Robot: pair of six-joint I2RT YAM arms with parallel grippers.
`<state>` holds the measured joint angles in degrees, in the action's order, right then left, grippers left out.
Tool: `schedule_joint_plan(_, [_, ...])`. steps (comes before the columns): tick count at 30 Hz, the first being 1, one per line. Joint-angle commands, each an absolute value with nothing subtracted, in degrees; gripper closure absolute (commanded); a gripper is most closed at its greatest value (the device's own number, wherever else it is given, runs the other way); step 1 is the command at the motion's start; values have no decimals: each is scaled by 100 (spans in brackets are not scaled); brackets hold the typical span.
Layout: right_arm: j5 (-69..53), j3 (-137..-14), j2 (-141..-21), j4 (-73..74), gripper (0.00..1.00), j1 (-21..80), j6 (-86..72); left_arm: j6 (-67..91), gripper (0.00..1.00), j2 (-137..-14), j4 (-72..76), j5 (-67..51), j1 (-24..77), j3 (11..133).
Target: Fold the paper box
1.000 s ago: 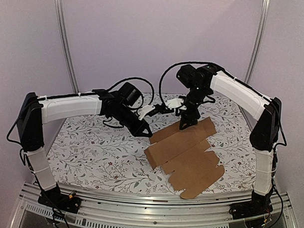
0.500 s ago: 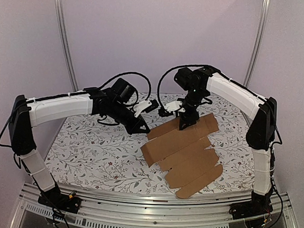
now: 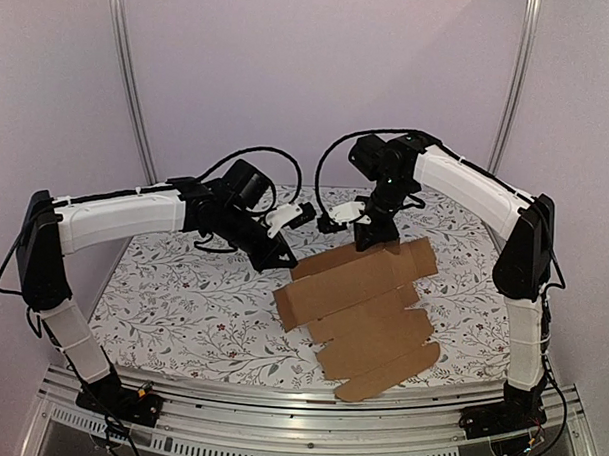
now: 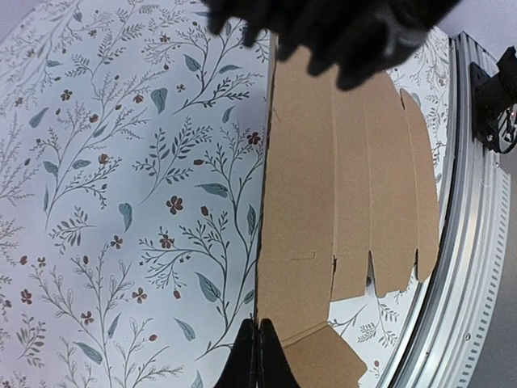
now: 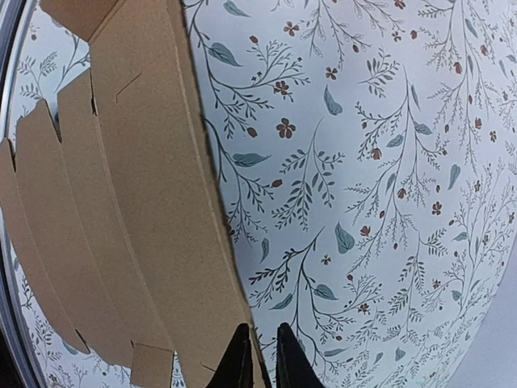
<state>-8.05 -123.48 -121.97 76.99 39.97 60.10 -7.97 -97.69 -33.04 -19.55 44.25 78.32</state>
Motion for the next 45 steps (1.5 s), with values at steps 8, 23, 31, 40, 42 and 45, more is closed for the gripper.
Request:
schedule_joint_plan(8, [-1116, -12399, -12187, 8323, 100, 3863, 5817, -642, 61, -9239, -3007, -1590, 4195, 7639])
schedule_joint_plan(23, [-2133, -11693, -11815, 7903, 100, 3812, 4993, -638, 48, -9165, -2359, -2822, 3903, 7248])
schedule_joint_plan(31, [-2345, -12116, -12043, 8053, 100, 3702, 4857, -707, 64, -9390, -2375, -2643, 4141, 7277])
schedule_joint_plan(40, [-2451, -12263, -12236, 8048, 100, 3616, 4630, -564, 82, -9600, -2394, -2441, 4331, 7457])
schedule_joint_plan(42, [-2467, -12312, -12297, 8037, 100, 3573, 4522, -504, 82, -9535, -2327, -2249, 4417, 7450])
schedule_joint_plan(45, [-2465, -12344, -12381, 8045, 100, 3549, 4466, -409, 73, -9337, -2160, -1642, 4498, 7351])
